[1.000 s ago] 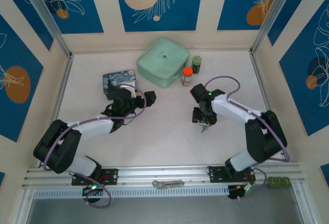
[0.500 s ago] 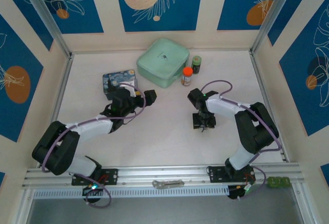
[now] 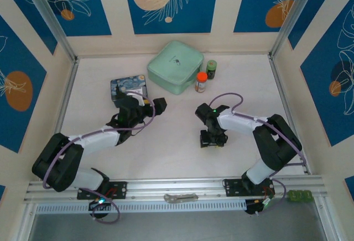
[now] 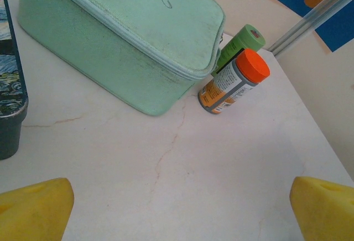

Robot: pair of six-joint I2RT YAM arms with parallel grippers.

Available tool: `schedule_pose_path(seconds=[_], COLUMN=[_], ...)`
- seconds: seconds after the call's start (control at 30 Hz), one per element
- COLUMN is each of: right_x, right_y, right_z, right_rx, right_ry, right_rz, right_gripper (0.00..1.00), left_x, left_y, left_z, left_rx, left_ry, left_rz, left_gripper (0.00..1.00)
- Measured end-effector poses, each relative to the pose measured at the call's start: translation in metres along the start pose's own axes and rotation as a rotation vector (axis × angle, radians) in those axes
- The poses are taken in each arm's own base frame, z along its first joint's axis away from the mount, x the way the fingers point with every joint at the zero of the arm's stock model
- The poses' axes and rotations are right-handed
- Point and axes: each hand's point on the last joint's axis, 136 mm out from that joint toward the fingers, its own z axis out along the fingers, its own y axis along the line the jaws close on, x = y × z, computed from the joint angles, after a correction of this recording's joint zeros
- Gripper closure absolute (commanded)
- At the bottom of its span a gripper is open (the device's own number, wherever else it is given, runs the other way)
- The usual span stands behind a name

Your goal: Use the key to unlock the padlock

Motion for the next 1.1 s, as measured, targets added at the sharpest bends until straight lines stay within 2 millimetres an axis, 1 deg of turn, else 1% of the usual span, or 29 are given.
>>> schedule_pose_path(seconds=[0.07,0.13,0.27,0.4,0.47,0.57,0.73,0.8,0.93,0.97,1.0,1.1], right_x=[-0.002,-0.007,-0.02,-0.037,-0.045,-0.052,-0.051,-0.05,-0.048,-0.046,-0.045,-0.043], right_y=[0.003,-0.001,-0.017,-0.036,-0.044,-0.045,-0.047,-0.046,-0.042,-0.04,-0.039,-0.036], right_z=[-0.003,-0.008,-0.019,-0.026,-0.026,-0.022,-0.006,-0.004,-0.004,-0.003,-0.003,-0.003], right_rx=[0.0,0.027,0.096,0.106,0.115,0.123,0.148,0.149,0.143,0.145,0.146,0.149], right_ry=[-0.009,-0.03,-0.078,-0.122,-0.137,-0.141,-0.085,-0.074,-0.072,-0.066,-0.063,-0.062], right_rz=[-0.002,-0.002,-0.001,0.03,0.036,0.011,-0.009,-0.009,-0.008,-0.014,-0.017,-0.019], right_gripper=[0.51,0.51,0.51,0.51,0.51,0.51,0.52,0.55,0.67,0.73,0.76,0.84], left_x=[0.0,-0.001,-0.003,-0.004,-0.004,-0.004,-0.004,-0.004,-0.005,-0.005,-0.005,-0.005], left_y=[0.0,0.0,0.001,0.003,0.003,0.003,0.004,0.004,0.004,0.004,0.004,0.004], left_z=[0.0,-0.002,-0.008,-0.009,-0.009,-0.009,-0.009,-0.01,-0.01,-0.01,-0.01,-0.01], left_rx=[0.0,0.0,-0.007,-0.016,-0.016,-0.017,-0.019,-0.019,-0.019,-0.019,-0.019,-0.019], left_ry=[-0.001,-0.005,-0.02,-0.029,-0.03,-0.03,-0.032,-0.032,-0.033,-0.033,-0.033,-0.033], left_rz=[0.0,0.0,0.0,0.0,0.0,0.0,0.0,0.0,0.0,0.0,0.0,0.0], left_gripper=[0.0,0.0,0.0,0.0,0.0,0.0,0.0,0.0,0.0,0.0,0.0,0.0])
